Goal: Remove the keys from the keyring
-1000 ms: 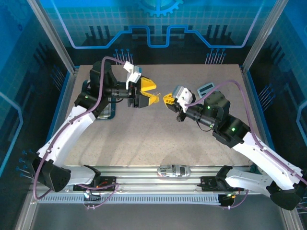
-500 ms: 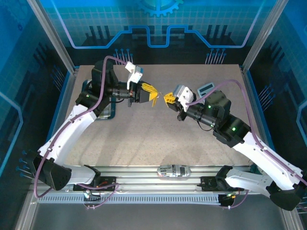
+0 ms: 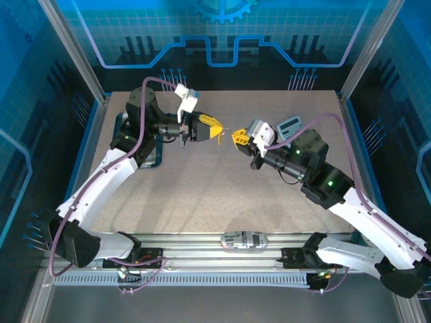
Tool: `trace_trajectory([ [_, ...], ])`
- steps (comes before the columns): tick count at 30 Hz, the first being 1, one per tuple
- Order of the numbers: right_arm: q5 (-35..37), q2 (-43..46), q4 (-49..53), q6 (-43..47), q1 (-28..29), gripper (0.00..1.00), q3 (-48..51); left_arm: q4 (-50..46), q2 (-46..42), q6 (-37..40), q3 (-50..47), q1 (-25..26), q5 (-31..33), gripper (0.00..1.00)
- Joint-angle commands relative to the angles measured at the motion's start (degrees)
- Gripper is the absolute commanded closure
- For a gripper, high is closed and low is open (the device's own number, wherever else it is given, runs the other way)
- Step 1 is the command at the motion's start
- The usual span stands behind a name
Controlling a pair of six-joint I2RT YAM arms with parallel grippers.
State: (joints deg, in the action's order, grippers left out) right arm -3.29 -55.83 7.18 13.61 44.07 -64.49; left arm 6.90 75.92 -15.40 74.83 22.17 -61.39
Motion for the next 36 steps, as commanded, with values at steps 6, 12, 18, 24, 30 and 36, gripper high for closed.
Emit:
trace_trajectory([
  [6,0.97,1.68,-2.7,1.42,1.57,1.0,2.03,17.1,-1.21,-12.89,-2.49,-2.58,2.65,1.0],
  [12,1.93,1.88,-3.04,2.11,2.42,1.0,2.41,21.84,-1.03,-16.77,-3.93,-3.0,3.71,1.0],
  [18,2.97,1.89,-3.65,2.72,3.2,1.0,2.57,24.76,-0.6,-19.66,-4.34,-3.5,4.32,1.0],
  [24,5.42,1.4,-5.19,-0.11,2.63,0.96,2.25,25.1,-0.61,-19.85,-4.64,-3.45,2.98,1.0],
  [30,1.91,1.12,-6.41,-6.39,-1.9,0.61,1.61,24.4,-0.43,-19.46,-4.86,-3.5,2.16,1.0],
  [36,-1.44,-2.52,-9.2,-8.33,-2.93,0.56,-0.26,25.31,-0.33,-20.57,-5.33,-3.22,1.42,1.0],
])
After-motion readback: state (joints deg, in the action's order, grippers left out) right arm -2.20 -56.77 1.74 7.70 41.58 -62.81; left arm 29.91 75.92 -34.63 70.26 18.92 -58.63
